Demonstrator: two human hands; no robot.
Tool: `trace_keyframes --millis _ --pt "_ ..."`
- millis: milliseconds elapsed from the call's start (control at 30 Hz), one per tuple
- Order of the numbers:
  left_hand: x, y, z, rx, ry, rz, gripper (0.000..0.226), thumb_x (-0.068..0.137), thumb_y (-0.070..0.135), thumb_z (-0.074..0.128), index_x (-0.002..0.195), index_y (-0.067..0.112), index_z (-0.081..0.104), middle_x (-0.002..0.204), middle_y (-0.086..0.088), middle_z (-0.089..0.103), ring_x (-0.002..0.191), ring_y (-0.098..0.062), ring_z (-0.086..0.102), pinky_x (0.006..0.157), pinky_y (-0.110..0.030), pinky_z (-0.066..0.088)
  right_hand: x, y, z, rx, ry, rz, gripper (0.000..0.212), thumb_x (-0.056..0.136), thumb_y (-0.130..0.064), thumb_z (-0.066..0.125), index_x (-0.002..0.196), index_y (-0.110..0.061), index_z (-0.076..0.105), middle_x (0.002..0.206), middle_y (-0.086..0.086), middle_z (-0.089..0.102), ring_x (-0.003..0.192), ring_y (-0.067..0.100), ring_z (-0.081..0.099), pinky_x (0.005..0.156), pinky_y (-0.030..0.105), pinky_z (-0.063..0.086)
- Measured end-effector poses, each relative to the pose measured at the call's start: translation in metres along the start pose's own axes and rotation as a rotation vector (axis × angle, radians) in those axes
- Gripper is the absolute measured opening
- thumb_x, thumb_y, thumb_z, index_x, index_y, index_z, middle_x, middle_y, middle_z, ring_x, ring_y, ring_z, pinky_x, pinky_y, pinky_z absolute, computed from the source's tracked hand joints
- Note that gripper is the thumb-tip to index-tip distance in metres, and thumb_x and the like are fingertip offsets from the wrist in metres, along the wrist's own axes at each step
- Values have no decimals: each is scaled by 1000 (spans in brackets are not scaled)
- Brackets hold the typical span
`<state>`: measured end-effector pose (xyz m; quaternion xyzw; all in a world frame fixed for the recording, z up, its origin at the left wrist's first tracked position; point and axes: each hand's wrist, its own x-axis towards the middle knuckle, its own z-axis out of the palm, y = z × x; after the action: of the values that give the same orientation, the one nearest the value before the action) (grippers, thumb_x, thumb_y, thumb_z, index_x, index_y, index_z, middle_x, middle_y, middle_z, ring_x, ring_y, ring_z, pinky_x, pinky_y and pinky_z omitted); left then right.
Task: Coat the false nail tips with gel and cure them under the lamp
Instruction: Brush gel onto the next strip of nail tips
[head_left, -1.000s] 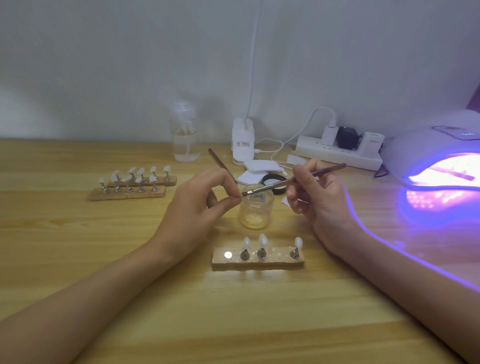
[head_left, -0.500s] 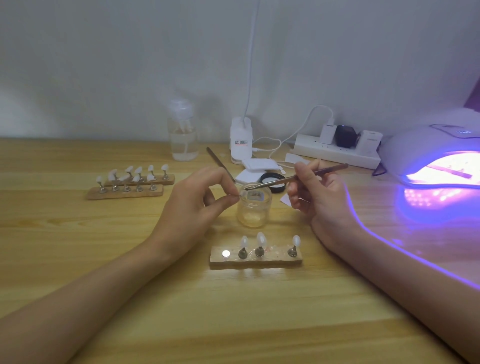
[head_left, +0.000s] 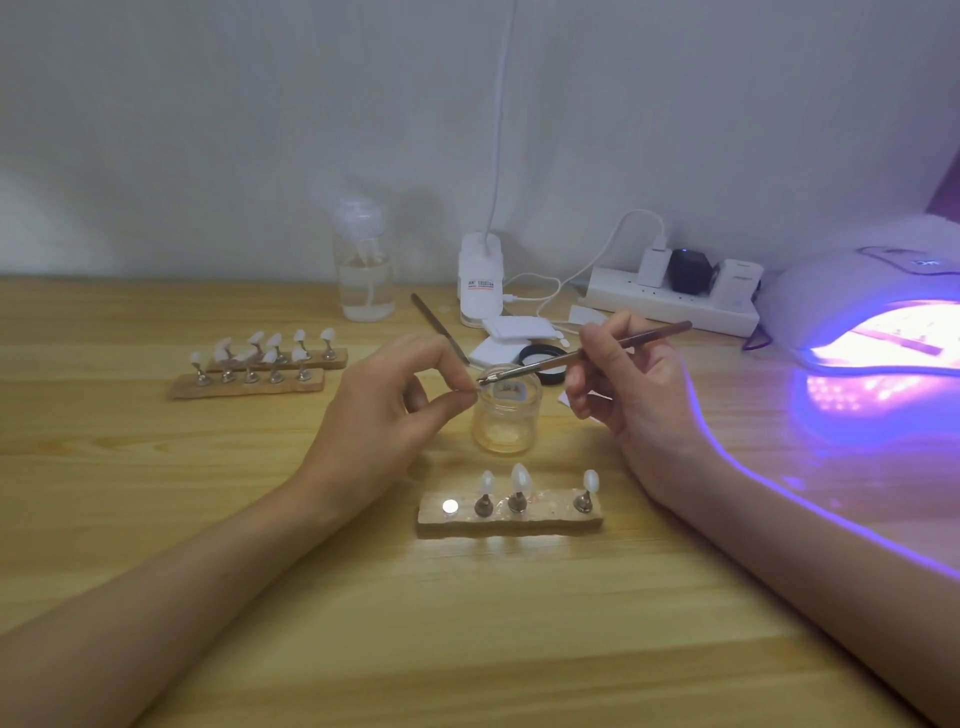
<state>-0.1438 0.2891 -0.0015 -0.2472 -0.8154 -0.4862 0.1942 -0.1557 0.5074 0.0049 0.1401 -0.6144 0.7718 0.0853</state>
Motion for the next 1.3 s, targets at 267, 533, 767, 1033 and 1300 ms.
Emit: trace_keyframes --millis 267,533,767,1033,1300 --pt "-1 2 1 12 3 -46 19 84 12 76 77 23 62 88 15 65 54 -8 49 57 -17 39 -1 -2 1 -16 -8 -30 22 86 -37 69 68 -29 58 60 4 63 52 16 58 52 23 48" --pt "0 2 1 -29 -3 -85 18 83 10 76 76 19 63 84 17 66 49 -4 46 51 -9 34 0 -2 -1 -12 33 -44 25 92 -28 66 70 -25 56 60 4 62 51 16 57 50 22 47" --pt "1 1 1 -77 -23 -120 15 84 11 75 77 17 63 85 12 68 48 -3 46 50 -10 35 -2 -3 -1 -69 98 -79 26 97 -20 61 72 -21 52 58 4 62 51 16 57 49 22 47" --pt "1 -1 1 -80 -22 -130 16 84 12 75 76 18 63 83 16 68 48 -3 46 50 -10 36 -2 -1 -2 -140 81 -76 26 97 -22 62 72 -24 55 59 4 63 51 18 58 49 22 47" --pt "11 12 -18 -146 -114 -250 9 89 23 71 82 26 66 86 20 67 56 -5 55 55 -12 43 -2 -3 -5 -78 160 -51 30 99 -17 58 71 -21 51 54 2 58 48 14 53 47 23 44"
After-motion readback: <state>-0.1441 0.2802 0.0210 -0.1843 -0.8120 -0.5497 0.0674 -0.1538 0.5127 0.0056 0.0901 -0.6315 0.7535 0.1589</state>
